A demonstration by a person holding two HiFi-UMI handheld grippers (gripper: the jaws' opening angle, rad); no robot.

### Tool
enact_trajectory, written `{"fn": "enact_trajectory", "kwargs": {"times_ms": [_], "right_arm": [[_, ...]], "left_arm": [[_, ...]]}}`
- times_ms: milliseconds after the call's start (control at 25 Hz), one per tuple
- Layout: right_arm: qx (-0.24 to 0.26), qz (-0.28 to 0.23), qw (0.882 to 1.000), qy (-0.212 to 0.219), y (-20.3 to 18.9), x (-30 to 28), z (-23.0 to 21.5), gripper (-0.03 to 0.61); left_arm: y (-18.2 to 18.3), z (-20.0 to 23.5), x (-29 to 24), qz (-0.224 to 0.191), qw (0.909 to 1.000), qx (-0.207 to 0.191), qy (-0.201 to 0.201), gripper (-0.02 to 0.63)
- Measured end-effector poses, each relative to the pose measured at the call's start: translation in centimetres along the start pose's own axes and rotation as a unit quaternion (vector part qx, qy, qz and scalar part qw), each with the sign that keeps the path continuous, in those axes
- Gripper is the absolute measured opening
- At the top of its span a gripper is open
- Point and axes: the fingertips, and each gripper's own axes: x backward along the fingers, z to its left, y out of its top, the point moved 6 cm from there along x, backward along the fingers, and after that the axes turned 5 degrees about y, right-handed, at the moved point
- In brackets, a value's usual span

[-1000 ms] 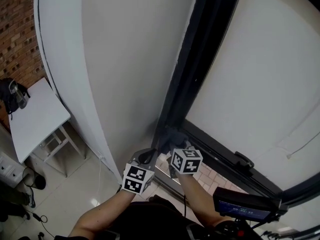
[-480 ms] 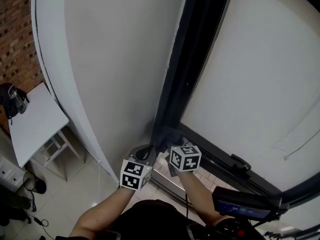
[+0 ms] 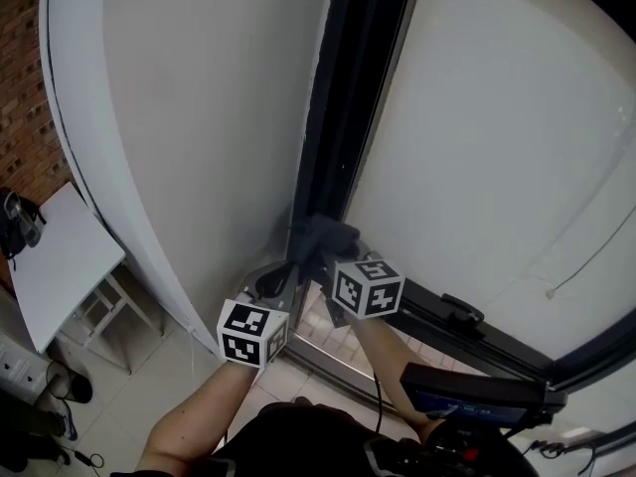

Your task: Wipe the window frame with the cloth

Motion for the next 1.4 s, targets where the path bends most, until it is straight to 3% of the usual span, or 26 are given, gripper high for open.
{"fn": "enact_trajectory", "kwargs": {"times_ms": [520, 1400], "right_arm": [[0.051, -0.04, 0.998, 0.012, 9.7, 1.1, 0.8, 0.051], [0.16, -0.102, 0.981, 0.032, 23.8, 3.2, 2.4, 0.051]], "left_arm": [[9.8, -1.4, -0.1, -0.047, 0.9987, -0.013, -0.016, -0.006], [21.6, -4.1, 0.0, -0.119, 0.9916, -0.045, -0.024, -0.006]]}}
